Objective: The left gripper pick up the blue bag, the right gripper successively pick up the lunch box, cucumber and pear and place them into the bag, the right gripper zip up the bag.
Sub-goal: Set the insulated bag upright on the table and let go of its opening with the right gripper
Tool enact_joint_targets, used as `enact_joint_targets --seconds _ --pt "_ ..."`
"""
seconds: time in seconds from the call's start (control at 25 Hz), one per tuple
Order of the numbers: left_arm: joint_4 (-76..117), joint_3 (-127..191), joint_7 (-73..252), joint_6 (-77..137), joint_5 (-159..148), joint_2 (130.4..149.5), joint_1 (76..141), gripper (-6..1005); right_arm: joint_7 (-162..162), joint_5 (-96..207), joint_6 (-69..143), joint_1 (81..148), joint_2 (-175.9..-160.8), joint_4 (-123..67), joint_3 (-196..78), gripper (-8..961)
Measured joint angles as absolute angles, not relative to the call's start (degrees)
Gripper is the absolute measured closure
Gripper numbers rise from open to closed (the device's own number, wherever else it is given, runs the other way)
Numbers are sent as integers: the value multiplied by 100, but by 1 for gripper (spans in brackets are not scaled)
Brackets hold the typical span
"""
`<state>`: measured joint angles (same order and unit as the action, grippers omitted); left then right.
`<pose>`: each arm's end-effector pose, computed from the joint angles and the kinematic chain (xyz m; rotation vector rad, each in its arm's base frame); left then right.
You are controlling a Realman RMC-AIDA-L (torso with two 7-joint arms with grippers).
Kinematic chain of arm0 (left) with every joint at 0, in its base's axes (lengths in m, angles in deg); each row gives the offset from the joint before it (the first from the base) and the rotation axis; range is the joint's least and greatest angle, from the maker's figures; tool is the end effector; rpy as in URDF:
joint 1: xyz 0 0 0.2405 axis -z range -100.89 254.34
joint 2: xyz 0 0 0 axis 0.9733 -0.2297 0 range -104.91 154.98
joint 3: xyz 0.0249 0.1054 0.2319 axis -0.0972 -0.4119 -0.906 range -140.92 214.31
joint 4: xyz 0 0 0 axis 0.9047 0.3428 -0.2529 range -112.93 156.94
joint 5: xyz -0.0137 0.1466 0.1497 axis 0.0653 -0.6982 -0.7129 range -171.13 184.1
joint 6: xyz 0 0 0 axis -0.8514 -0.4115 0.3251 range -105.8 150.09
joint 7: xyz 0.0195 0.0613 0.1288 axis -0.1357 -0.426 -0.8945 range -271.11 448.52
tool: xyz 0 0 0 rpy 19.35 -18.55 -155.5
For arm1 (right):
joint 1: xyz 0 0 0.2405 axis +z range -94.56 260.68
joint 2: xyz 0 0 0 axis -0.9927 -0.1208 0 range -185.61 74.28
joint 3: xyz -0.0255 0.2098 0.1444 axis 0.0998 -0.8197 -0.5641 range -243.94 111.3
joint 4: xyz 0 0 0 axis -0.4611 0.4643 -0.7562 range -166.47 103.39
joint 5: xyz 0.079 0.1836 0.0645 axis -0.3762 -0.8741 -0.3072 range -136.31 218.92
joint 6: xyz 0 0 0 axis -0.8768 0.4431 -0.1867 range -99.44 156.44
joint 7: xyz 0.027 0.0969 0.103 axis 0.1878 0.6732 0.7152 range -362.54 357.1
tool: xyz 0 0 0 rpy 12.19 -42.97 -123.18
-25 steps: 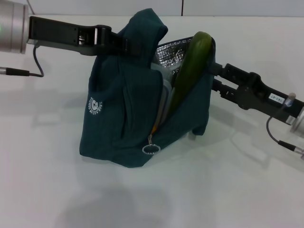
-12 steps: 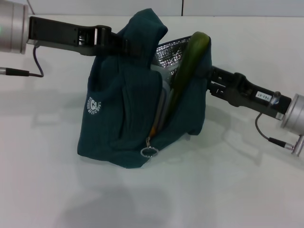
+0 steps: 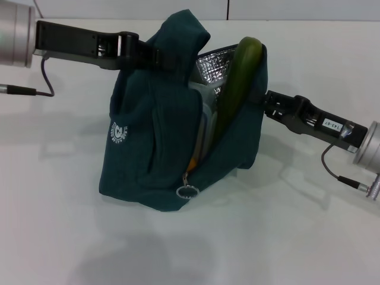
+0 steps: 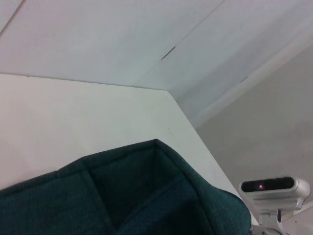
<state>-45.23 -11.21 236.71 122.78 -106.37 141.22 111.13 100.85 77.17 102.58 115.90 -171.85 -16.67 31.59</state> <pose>-0.1691 0.3547 0.0760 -2.6379 -1.5131 -0.6257 0.2279 0.3372 -0.0596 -2.2283 1.7207 1.3384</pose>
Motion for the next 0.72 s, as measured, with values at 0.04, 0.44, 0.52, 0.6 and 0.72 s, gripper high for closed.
enact_joint_targets --seconds 0.04,0.44,0.52,0.6,0.72 --pt "-4523 -1121 23671 12278 -10637 14124 11115 954 10060 7717 10260 11593 -17185 -1667 3160 636" --pt "-4523 -1121 23671 12279 -10625 14138 11113 954 9396 7705 10499 11576 -17166 -1590 3089 693" --pt "-4523 -1121 23671 12302 -10569 14143 11104 954 9221 7702 10634 11574 -17151 -1587 3004 703" --pt "-4495 -1121 23671 12328 -10463 14151 11093 954 9035 7704 10821 11570 -17121 -1582 2870 716" --pt "-4257 -1120 23672 12331 -10319 14174 11162 954 8893 7729 11039 11555 -17070 -1547 2721 735"
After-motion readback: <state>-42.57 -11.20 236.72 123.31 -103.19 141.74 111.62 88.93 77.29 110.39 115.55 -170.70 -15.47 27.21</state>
